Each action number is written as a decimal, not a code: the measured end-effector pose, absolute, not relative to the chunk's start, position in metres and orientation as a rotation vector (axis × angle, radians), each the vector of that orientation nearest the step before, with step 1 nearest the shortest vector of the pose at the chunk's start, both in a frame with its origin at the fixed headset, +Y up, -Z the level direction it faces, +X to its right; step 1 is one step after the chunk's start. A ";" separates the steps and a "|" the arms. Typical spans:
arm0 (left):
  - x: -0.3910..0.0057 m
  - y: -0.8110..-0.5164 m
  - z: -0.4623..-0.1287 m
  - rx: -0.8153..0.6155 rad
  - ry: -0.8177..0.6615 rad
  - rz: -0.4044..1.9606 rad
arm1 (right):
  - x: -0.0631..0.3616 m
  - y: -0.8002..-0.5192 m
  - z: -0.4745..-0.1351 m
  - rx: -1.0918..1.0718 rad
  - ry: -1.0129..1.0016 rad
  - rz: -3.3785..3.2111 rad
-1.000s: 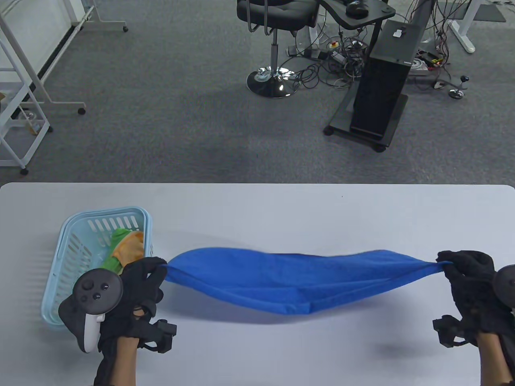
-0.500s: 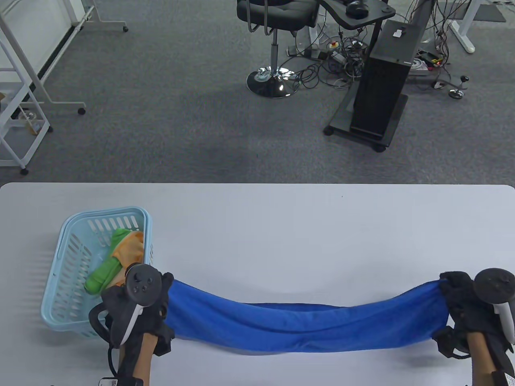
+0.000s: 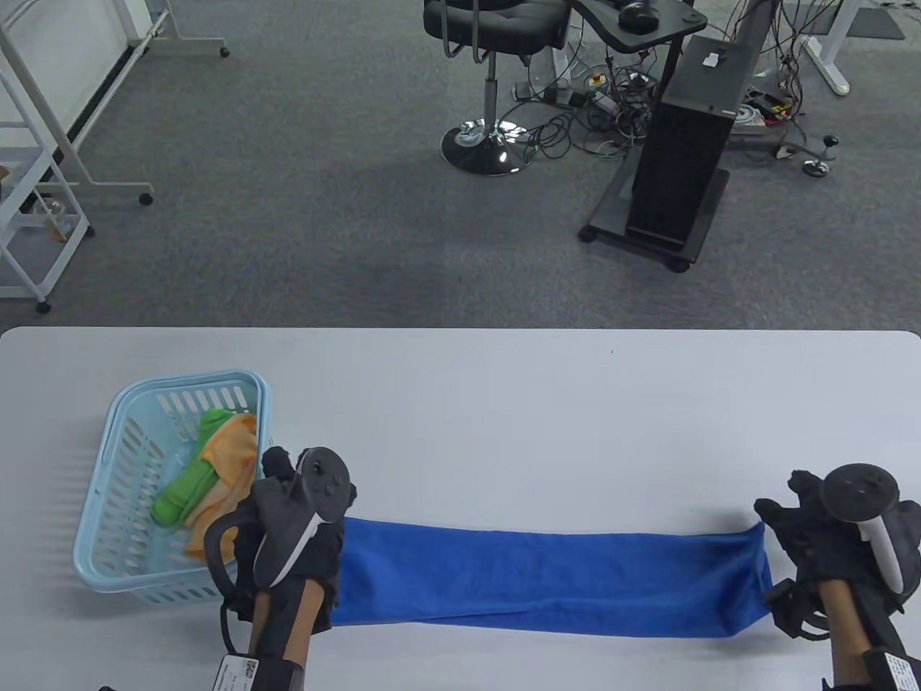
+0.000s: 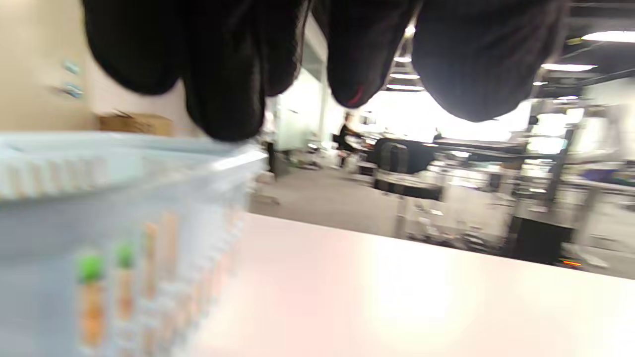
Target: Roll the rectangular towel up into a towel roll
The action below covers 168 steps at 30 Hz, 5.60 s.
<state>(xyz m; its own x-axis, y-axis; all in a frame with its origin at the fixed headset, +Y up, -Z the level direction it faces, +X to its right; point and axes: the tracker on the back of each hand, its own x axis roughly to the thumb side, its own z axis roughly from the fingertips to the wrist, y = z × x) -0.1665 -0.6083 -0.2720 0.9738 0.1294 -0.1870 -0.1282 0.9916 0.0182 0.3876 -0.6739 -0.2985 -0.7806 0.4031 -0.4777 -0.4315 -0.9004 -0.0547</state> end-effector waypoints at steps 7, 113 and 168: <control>-0.067 -0.696 -0.266 -0.167 -0.116 0.291 | 0.286 -0.692 -0.320 -0.323 0.194 2.695; -0.038 -0.721 -0.286 -0.039 -0.390 0.134 | 0.177 -0.730 -0.293 0.223 0.031 2.571; -0.047 -0.766 -0.250 -0.227 -0.241 0.198 | 0.173 -0.767 -0.263 0.256 0.404 2.914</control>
